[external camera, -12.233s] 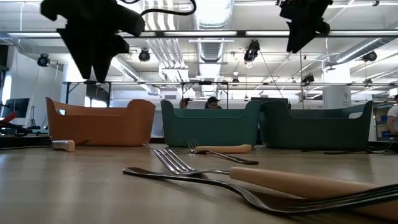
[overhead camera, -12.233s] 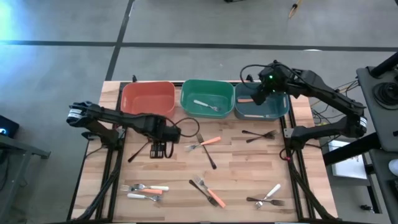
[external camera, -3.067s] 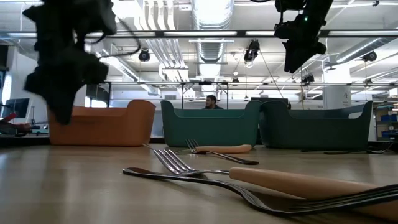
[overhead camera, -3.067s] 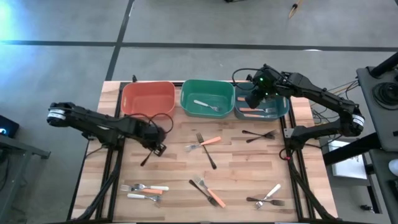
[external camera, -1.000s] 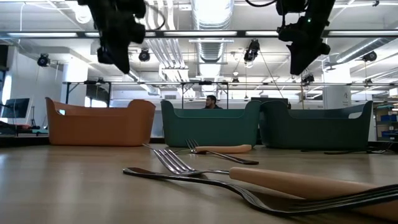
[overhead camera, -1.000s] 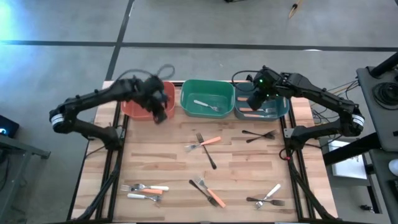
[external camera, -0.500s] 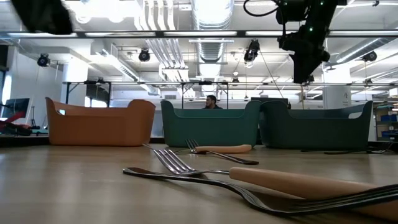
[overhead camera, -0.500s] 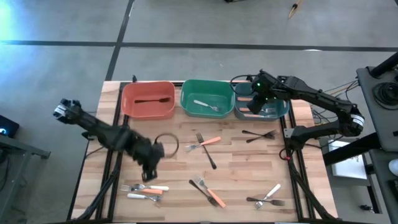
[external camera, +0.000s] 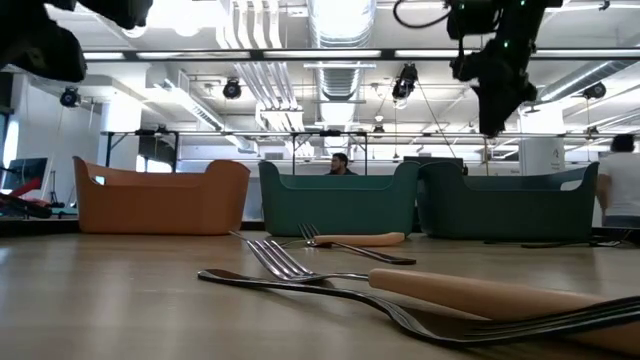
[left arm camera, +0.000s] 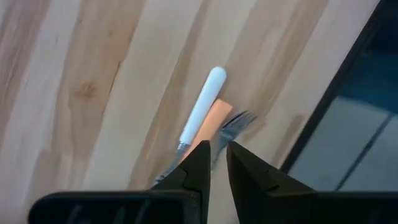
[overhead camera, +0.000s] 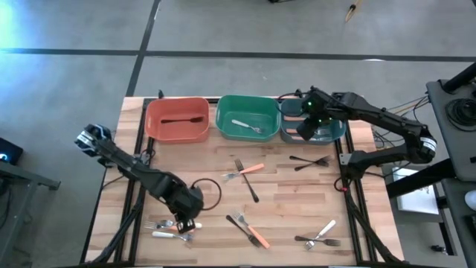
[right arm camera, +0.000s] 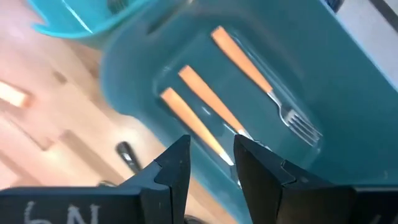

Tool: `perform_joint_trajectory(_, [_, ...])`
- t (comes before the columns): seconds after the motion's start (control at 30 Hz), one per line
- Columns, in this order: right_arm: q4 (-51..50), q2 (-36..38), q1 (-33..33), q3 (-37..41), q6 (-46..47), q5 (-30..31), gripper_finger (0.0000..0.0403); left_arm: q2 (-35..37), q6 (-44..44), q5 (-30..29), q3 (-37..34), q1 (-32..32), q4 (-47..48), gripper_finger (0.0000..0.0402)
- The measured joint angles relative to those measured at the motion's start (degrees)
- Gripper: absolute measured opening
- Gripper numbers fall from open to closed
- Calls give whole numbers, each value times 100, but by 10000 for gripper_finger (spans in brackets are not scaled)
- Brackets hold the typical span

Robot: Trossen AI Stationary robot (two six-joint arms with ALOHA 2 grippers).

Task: Sort silverware by color (type)
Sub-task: Put the white fork into the green bin

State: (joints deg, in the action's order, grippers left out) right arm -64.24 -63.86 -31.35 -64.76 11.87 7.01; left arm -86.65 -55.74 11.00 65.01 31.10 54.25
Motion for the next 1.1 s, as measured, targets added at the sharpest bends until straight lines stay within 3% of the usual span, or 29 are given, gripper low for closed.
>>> perform_joint_trajectory(0.27, [-102, 350, 533, -468, 934, 1, 114, -654, 1542, -18, -2, 252, 28, 87])
perform_joint_trajectory(0.4, [-106, 485, 892, -500, 1242, 46, 114, -1116, 1963, -307, -7, 501, 19, 102])
perform_joint_trajectory(0.67, [-105, 569, 1242, -500, 1553, 58, 114, -1703, 2044, -474, -7, 773, -102, 105])
perform_joint_trajectory(1.1, [-105, 565, 1237, -500, 1463, 65, 114, -1794, 1326, -721, 0, 786, -431, 105])
